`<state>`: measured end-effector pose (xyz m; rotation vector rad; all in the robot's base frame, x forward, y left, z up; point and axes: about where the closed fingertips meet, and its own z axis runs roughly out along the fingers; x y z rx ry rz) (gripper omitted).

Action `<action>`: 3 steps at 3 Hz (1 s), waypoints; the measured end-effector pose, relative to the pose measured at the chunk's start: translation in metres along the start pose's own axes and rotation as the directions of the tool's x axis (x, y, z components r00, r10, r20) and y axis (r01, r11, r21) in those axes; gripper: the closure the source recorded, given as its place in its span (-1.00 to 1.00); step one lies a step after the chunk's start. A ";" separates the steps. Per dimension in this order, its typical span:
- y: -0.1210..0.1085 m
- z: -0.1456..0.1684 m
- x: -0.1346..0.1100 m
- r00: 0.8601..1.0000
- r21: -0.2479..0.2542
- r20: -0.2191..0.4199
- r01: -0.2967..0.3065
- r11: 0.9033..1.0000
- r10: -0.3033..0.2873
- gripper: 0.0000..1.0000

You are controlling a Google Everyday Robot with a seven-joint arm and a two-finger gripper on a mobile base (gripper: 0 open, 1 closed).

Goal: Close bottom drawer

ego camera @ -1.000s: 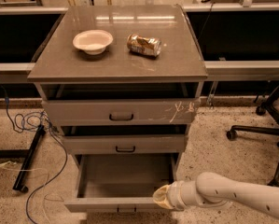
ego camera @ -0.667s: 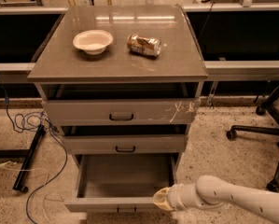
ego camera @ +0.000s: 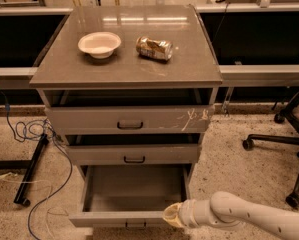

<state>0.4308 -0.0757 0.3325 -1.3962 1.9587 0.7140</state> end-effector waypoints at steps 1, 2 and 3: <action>0.003 0.021 0.019 0.998 0.039 0.054 0.042 0.998 -0.044 1.00; 0.003 0.046 0.036 0.992 0.055 0.086 0.086 0.995 -0.091 1.00; -0.003 0.068 0.053 0.989 0.053 0.090 0.111 0.992 -0.115 1.00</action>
Offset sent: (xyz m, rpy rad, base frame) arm -0.0004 0.0196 -0.0939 0.0762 -0.1918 0.0321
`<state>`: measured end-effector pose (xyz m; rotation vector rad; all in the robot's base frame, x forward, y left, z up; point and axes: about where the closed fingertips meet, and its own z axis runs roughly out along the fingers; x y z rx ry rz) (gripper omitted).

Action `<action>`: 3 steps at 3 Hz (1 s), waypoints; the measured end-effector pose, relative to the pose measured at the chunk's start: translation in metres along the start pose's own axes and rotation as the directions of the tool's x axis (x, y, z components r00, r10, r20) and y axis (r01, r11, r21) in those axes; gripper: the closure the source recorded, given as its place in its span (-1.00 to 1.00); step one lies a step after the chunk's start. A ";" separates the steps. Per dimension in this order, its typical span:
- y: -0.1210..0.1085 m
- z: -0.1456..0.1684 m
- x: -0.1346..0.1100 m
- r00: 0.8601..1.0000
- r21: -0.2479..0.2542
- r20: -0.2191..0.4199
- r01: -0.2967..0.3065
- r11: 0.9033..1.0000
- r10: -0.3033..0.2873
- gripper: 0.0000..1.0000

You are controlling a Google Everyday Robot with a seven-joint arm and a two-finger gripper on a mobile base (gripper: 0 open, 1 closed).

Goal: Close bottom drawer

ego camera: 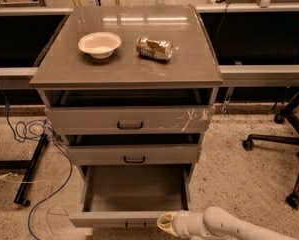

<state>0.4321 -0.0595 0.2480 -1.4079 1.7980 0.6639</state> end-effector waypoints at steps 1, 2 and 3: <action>-0.003 0.020 0.027 0.999 -0.027 -0.035 0.030 0.999 -0.031 1.00; 0.000 0.031 0.046 0.996 -0.058 -0.070 0.046 0.997 -0.050 1.00; 0.000 0.031 0.046 0.996 -0.059 -0.070 0.046 0.997 -0.050 0.63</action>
Offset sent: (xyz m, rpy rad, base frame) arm 0.0016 -0.0079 -0.0779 -0.1171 0.0254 0.1026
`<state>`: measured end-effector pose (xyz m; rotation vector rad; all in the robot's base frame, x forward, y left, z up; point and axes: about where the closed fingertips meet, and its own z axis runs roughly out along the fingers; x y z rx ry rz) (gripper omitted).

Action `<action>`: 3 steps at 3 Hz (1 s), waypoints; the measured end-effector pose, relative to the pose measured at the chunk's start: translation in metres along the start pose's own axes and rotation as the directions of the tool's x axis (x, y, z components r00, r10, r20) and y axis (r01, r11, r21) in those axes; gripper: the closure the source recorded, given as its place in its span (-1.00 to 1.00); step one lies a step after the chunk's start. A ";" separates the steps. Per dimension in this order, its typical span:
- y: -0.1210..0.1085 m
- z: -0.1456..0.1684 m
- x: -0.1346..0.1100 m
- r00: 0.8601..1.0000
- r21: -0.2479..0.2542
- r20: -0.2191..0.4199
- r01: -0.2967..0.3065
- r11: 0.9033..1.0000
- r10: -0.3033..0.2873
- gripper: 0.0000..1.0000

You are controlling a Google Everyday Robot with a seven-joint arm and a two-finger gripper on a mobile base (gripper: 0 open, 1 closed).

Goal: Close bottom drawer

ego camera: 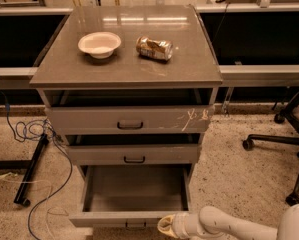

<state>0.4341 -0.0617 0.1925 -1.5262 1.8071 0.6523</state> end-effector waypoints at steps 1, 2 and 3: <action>0.000 0.000 0.000 1.000 0.000 0.000 0.000 1.000 0.000 0.00; 0.000 0.000 0.000 1.000 0.000 0.000 0.000 1.000 0.000 -0.46; -0.010 0.011 0.002 1.000 0.005 0.004 -0.008 1.000 0.008 -0.93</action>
Offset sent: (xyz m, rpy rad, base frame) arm 0.0000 0.0000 0.0000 0.0000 0.0000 0.0000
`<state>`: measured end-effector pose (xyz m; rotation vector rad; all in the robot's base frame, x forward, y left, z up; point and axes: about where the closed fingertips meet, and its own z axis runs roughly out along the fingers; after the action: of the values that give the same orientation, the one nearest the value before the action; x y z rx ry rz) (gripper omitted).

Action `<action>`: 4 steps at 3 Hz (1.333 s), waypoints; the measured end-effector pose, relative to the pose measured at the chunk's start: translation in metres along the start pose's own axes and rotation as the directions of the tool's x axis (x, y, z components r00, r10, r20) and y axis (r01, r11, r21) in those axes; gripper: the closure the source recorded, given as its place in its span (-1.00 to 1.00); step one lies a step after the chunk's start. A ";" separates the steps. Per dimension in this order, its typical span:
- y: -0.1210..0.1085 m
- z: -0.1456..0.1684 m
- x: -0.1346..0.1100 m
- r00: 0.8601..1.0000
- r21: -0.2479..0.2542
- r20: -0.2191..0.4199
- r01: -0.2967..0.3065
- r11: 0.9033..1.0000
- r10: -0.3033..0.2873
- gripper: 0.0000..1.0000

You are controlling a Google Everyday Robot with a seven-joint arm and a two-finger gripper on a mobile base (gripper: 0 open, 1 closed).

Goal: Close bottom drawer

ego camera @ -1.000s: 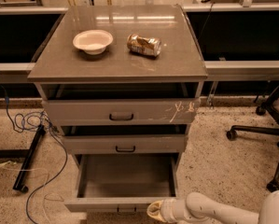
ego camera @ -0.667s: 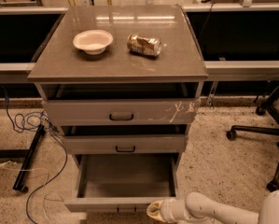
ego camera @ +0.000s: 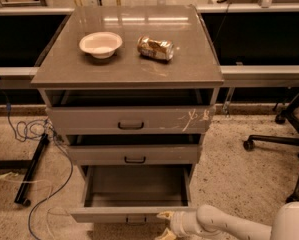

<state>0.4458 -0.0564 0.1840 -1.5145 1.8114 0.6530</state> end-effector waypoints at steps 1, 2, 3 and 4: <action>0.001 0.000 0.000 1.000 0.000 0.000 0.000 1.000 0.000 -1.00; -0.039 0.018 -0.007 1.000 0.030 0.006 0.015 0.999 -0.016 -0.62; -0.110 0.042 -0.024 0.998 0.069 -0.004 0.065 0.996 -0.065 -0.15; -0.163 0.059 -0.031 0.994 0.120 -0.036 0.108 0.987 -0.104 0.31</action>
Offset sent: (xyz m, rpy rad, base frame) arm 0.1773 0.0361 -0.0148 -0.0021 -0.1346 -0.0556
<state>0.6193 -0.0252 0.1766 -1.5334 1.7459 0.4624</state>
